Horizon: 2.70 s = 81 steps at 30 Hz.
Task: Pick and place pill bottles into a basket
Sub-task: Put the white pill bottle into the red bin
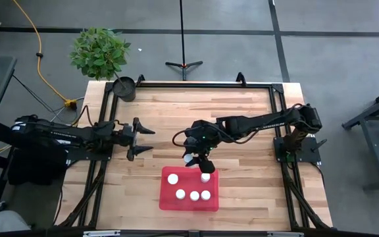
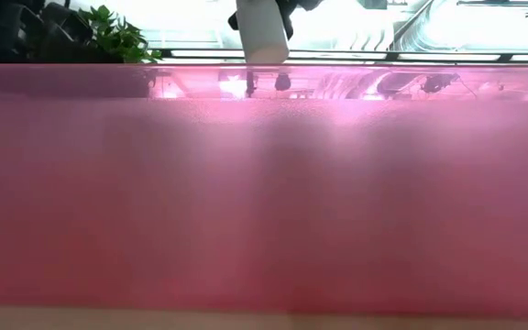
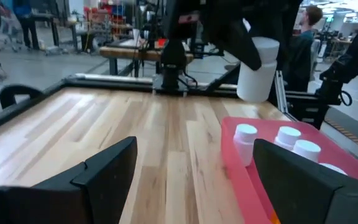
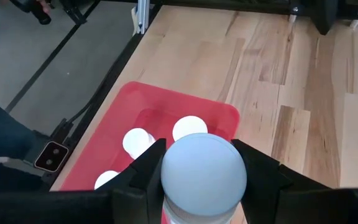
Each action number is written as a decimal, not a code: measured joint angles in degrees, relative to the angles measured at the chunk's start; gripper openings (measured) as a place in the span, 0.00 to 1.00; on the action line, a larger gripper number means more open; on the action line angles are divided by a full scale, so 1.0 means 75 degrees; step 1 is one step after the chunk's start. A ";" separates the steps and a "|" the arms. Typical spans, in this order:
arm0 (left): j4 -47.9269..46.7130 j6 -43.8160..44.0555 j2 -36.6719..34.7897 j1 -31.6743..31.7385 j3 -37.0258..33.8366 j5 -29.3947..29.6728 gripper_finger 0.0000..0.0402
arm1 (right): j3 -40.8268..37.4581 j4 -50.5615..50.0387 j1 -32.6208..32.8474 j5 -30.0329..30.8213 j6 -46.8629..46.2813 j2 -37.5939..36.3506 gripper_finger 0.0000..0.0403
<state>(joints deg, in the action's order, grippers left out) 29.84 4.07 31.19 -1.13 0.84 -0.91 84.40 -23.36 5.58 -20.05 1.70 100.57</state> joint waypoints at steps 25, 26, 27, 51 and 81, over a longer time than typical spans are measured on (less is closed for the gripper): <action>-0.3205 -0.0501 -0.4094 0.0000 -0.0026 -0.0266 0.88 | -0.0464 0.0578 0.0129 0.0024 -0.0217 0.0166 0.35; -0.3196 -0.0476 -0.4089 0.0000 -0.0026 -0.0298 0.88 | -0.0567 0.0650 0.0129 0.0025 -0.0241 0.0206 0.35; -0.3210 -0.0440 -0.4089 0.0000 -0.0026 -0.0324 0.88 | -0.0656 0.0723 0.0129 0.0027 -0.0252 0.0221 0.35; -0.3609 -0.0048 -0.4104 0.0000 -0.0029 -0.0545 0.88 | -0.2137 0.3408 0.0506 0.0587 -0.0828 0.0251 0.35; -0.3604 0.0097 -0.4105 -0.0003 -0.0032 -0.0548 0.88 | -0.2130 0.4344 0.0934 0.0459 -0.1426 0.1646 0.35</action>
<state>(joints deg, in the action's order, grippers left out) 2.81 4.80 0.40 -1.15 0.60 -5.02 68.42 9.22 12.58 -16.61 -8.99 112.92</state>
